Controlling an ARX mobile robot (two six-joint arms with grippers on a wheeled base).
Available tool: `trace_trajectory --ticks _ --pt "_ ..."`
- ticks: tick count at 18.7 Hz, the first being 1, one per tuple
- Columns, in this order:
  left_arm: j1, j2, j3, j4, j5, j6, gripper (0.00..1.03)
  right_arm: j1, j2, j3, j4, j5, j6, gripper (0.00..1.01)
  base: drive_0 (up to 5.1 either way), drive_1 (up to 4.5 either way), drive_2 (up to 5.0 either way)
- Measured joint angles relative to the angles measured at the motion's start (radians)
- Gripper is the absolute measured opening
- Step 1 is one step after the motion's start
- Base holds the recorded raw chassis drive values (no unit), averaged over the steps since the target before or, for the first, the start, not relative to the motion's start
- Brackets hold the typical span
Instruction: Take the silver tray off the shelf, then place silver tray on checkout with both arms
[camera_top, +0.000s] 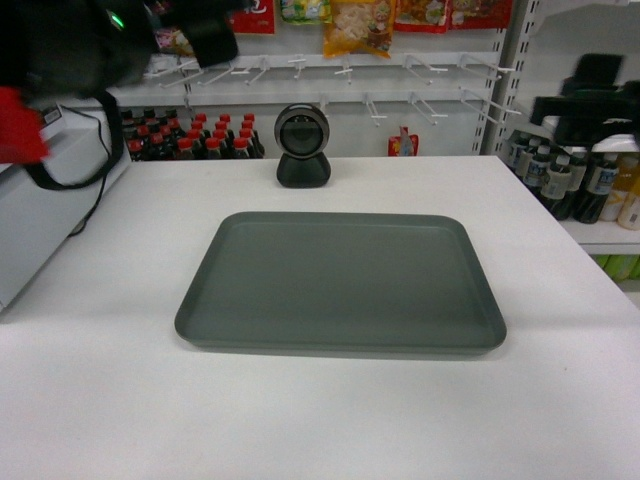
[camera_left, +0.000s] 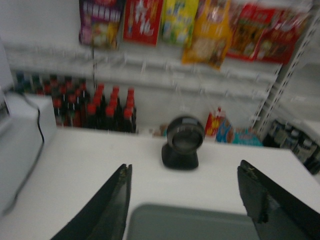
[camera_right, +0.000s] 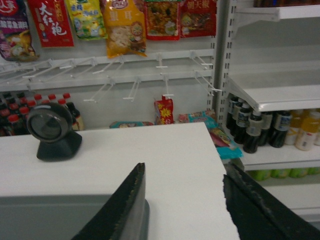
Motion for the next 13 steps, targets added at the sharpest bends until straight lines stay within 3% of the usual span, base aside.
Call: trace_trajectory --ticks 1,3,4,7,10,13 --pt "0.069 -0.089 -0.296 0.254 0.084 0.152 0.38 -0.021 -0.096 -0.246 0.092 -0.01 -0.037 0.25 0.0 0.0 0.0" --pt "0.118 -0.182 -0.453 0.292 0.119 0.182 0.14 -0.036 -0.253 -0.356 0.129 -0.027 -0.048 0.02 0.0 0.0 0.0" --pt "0.135 -0.272 -0.508 0.318 0.146 0.188 0.0 -0.047 -0.332 -0.411 0.134 -0.043 -0.051 0.03 0.0 0.0 0.0" --pt "0.18 -0.388 -0.655 0.295 0.197 0.192 0.01 -0.073 -0.445 -0.556 0.092 -0.056 -0.053 0.03 0.0 0.0 0.0" --pt "0.19 -0.416 -0.681 0.287 0.204 0.192 0.01 -0.077 -0.482 -0.575 0.087 -0.065 -0.054 0.03 0.0 0.0 0.0" --pt "0.201 -0.458 -0.705 0.283 0.212 0.192 0.01 -0.108 -0.53 -0.597 0.078 -0.114 -0.055 0.03 0.0 0.0 0.0"
